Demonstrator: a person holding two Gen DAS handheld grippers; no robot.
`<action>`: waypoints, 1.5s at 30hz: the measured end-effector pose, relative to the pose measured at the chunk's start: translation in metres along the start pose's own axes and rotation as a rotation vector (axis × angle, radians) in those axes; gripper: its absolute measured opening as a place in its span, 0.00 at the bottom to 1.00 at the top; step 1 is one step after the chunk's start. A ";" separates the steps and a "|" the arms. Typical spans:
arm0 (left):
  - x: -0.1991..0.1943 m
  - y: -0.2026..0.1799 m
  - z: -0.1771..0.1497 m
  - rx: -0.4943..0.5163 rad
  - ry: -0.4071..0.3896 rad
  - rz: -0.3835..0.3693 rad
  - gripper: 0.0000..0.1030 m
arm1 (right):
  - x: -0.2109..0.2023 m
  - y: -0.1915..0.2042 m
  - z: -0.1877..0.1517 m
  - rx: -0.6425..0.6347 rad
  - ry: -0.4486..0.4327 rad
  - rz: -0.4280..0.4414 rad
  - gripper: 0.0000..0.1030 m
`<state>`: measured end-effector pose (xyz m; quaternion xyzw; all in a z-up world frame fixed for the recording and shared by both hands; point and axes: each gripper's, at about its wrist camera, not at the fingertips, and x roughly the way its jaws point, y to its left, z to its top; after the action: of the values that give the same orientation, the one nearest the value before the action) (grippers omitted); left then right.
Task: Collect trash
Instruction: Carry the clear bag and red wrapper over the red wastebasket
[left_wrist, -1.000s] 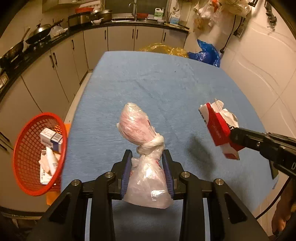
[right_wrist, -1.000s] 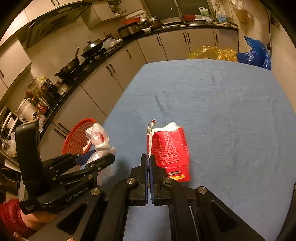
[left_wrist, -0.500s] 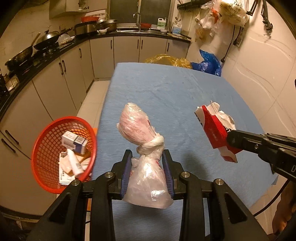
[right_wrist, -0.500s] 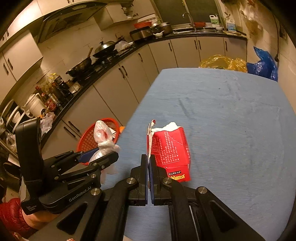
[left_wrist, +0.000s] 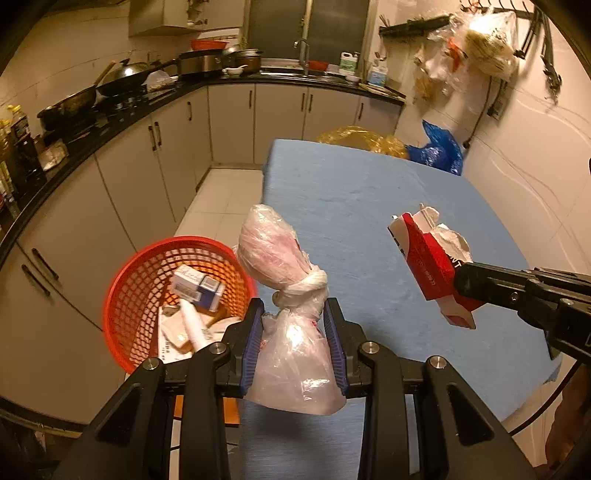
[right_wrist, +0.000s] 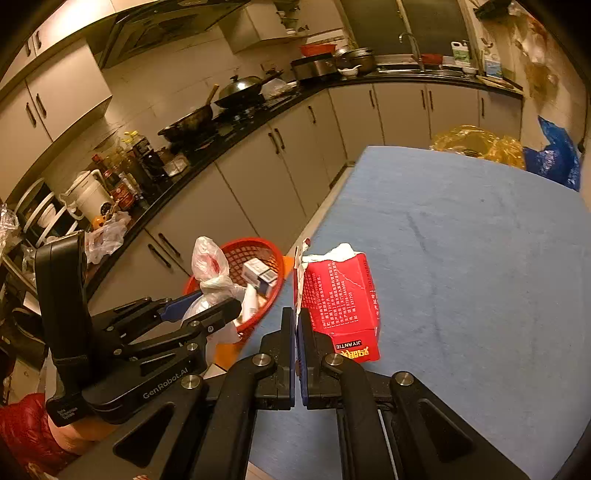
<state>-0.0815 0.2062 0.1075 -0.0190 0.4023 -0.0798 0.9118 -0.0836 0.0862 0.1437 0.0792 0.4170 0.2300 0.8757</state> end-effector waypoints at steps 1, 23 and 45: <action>-0.001 0.005 0.000 -0.007 -0.002 0.007 0.31 | 0.003 0.003 0.001 -0.006 0.002 0.005 0.02; -0.019 0.089 -0.021 -0.144 0.002 0.117 0.31 | 0.051 0.054 0.012 -0.079 0.068 0.110 0.02; -0.023 0.152 -0.022 -0.242 -0.008 0.188 0.31 | 0.100 0.096 0.051 -0.081 0.113 0.211 0.02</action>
<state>-0.0930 0.3604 0.0945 -0.0914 0.4055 0.0551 0.9078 -0.0226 0.2206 0.1388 0.0739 0.4456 0.3417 0.8241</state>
